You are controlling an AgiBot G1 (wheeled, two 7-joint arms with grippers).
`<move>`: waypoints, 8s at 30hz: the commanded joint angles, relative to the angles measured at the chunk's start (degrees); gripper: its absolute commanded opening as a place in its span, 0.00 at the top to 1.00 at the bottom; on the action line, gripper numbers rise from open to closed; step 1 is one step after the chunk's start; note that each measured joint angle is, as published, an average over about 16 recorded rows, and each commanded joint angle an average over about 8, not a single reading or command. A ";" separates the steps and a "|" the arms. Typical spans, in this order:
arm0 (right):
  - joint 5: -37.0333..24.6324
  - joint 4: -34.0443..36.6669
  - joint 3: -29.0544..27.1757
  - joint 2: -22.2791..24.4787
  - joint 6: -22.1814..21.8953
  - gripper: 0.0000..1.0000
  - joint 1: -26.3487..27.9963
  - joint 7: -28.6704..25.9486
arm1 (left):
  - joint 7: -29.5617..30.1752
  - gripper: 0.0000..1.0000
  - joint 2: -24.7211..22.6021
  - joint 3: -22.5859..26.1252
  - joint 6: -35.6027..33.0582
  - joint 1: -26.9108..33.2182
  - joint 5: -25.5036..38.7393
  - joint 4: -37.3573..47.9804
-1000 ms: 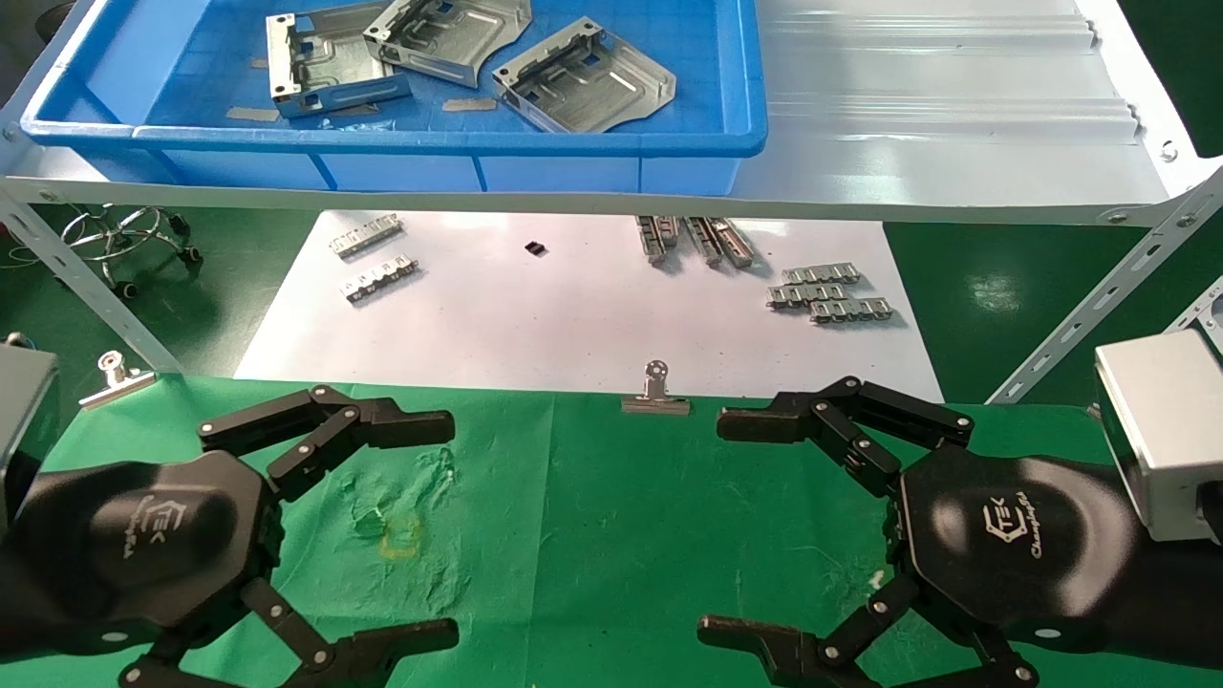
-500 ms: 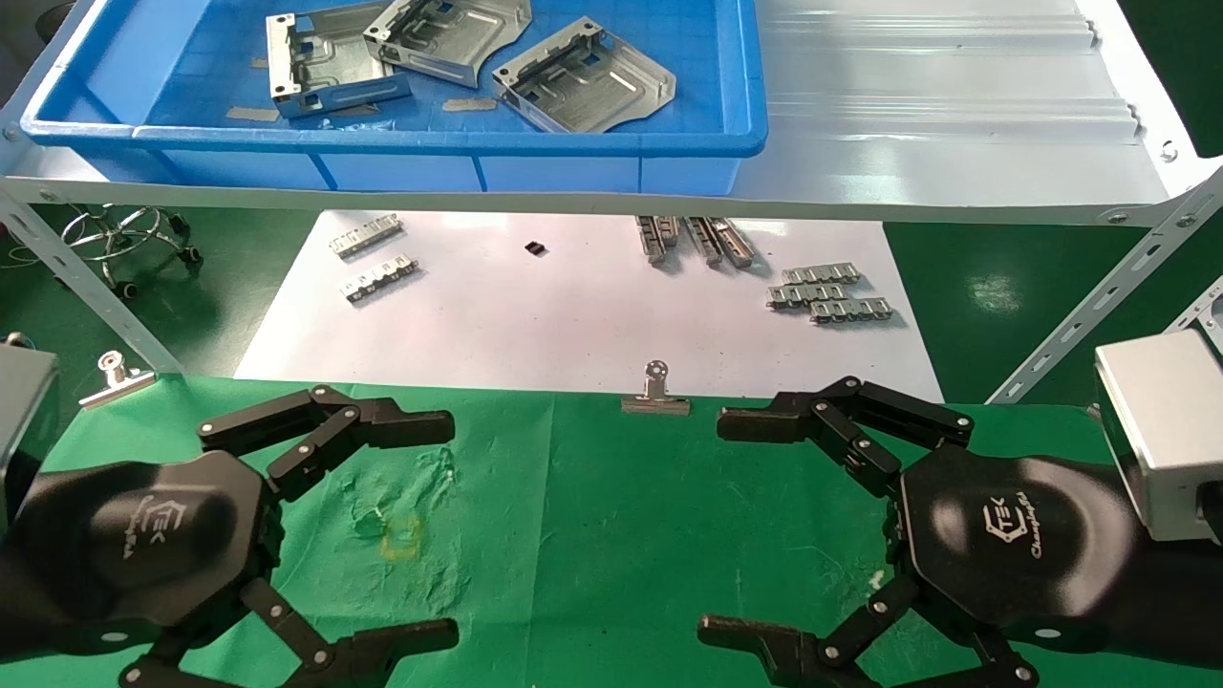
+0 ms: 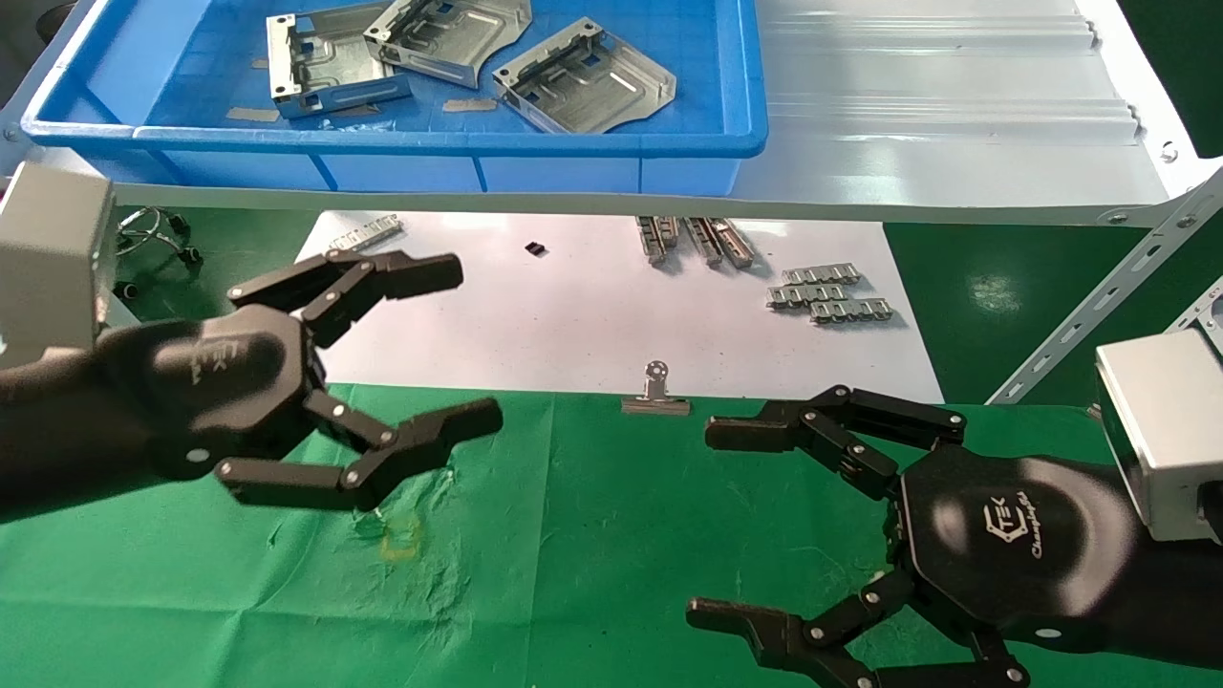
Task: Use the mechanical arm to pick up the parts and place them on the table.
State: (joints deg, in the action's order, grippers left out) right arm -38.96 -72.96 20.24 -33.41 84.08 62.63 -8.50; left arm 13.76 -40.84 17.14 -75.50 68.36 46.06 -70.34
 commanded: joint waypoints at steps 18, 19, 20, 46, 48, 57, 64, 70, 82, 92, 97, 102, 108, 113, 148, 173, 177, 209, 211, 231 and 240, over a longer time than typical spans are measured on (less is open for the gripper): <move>0.01 0.01 0.02 0.01 0.00 1.00 0.01 0.01 | -0.54 0.00 -18.29 9.75 11.55 28.34 19.58 24.77; 0.01 0.01 0.02 0.01 0.00 1.00 0.01 0.01 | -1.00 0.00 -19.38 10.38 11.77 29.94 20.67 26.99; 0.01 0.01 0.02 0.01 0.00 1.00 0.01 0.01 | -1.47 0.00 -20.53 11.01 12.00 31.54 21.76 29.34; 0.03 0.01 0.04 0.01 -0.01 1.00 0.01 0.02 | -13.28 1.00 -37.12 16.35 29.89 45.01 29.57 61.91; 0.03 0.01 0.05 0.02 -0.01 1.00 0.02 0.02 | -12.82 1.00 -37.18 16.67 30.91 44.54 29.27 61.61; 0.03 0.01 0.05 0.02 -0.02 1.00 0.02 0.03 | -10.76 1.00 -37.15 18.59 32.58 43.36 28.07 60.18; 0.04 0.01 0.06 0.02 -0.02 1.00 0.02 0.03 | -9.61 1.00 -37.09 20.21 33.24 43.17 27.29 59.63; 0.04 0.01 0.07 0.02 -0.02 1.00 0.02 0.03 | -9.16 1.00 -36.99 21.37 33.69 43.35 26.50 59.42; 0.05 0.01 0.08 0.03 -0.02 1.00 0.02 0.04 | -8.76 1.00 -36.30 21.33 32.93 44.94 22.87 60.09; 0.06 0.01 0.09 0.03 -0.03 1.00 0.03 0.04 | -12.95 1.00 -29.18 17.76 18.94 46.27 16.85 59.73; 0.06 0.01 0.09 0.03 -0.03 1.00 0.03 0.04 | -18.71 1.00 -22.82 16.40 4.08 45.12 14.21 57.27; 0.06 0.01 0.09 0.03 -0.03 1.00 0.03 0.05 | -25.67 1.00 -17.65 16.14 -8.87 43.74 13.14 55.36; 0.06 0.01 0.10 0.04 -0.03 1.00 0.03 0.05 | -33.34 1.00 -12.00 17.03 -15.90 40.84 11.64 50.53; 0.07 0.01 0.10 0.04 -0.04 1.00 0.03 0.05 | -38.29 1.00 -5.73 19.60 -16.38 35.73 8.14 41.27; 0.09 0.01 0.13 0.05 -0.05 1.00 0.04 0.07 | -72.27 1.00 -9.23 38.51 -12.88 22.81 10.49 52.84; 0.10 0.01 0.16 0.06 -0.06 1.00 0.04 0.08 | -83.32 0.00 -13.74 38.49 -11.56 24.58 11.07 65.80; 0.11 0.01 0.16 0.06 -0.06 1.00 0.04 0.08 | -81.87 0.00 -13.44 37.95 -13.09 25.19 10.21 66.82; 0.12 0.01 0.19 0.07 -0.07 0.00 0.05 0.09 | -38.49 0.00 -4.39 23.36 -14.74 11.30 -0.36 37.82; 0.13 0.01 0.19 0.07 -0.07 0.00 0.05 0.09 | -36.70 0.00 -3.88 22.13 -14.51 10.39 -0.56 35.75; 0.14 0.01 0.21 0.08 -0.08 0.00 0.06 0.10 | -19.06 0.00 1.20 9.96 -12.25 1.39 -2.46 15.34; 0.14 0.01 0.21 0.08 -0.08 0.00 0.06 0.11 | -11.16 0.00 3.47 4.51 -11.24 -2.64 -3.31 6.20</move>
State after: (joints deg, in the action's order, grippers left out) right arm -38.82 -72.96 20.45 -33.33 84.00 62.69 -8.39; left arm 2.58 -37.37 21.66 -86.74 65.73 42.74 -64.13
